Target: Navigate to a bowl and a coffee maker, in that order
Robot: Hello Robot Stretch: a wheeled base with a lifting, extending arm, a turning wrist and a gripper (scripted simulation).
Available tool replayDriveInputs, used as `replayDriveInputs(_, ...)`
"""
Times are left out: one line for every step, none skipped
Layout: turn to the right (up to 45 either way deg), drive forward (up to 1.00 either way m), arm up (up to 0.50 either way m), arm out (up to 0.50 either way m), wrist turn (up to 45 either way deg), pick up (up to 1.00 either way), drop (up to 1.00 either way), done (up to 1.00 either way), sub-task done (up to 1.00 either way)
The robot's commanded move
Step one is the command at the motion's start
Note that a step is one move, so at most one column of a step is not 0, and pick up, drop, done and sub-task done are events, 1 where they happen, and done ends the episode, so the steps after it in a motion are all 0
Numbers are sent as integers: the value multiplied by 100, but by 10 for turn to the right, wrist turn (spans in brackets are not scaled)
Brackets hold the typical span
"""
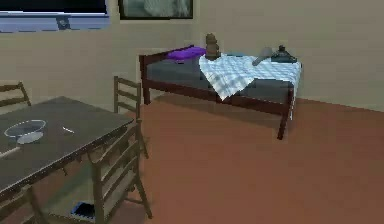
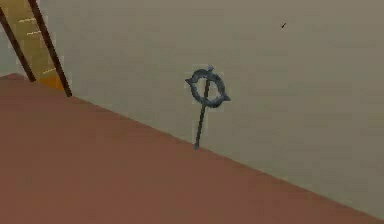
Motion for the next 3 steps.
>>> replayDriveInputs(150, 0, 0, 0, 0, 0, 0, 0, 0)
replayDriveInputs(0, 30, 0, 0, 0, 0, 0, 0, 0)
replayDriveInputs(-450, 0, 0, 0, 0, 0, 0, 0, 0)
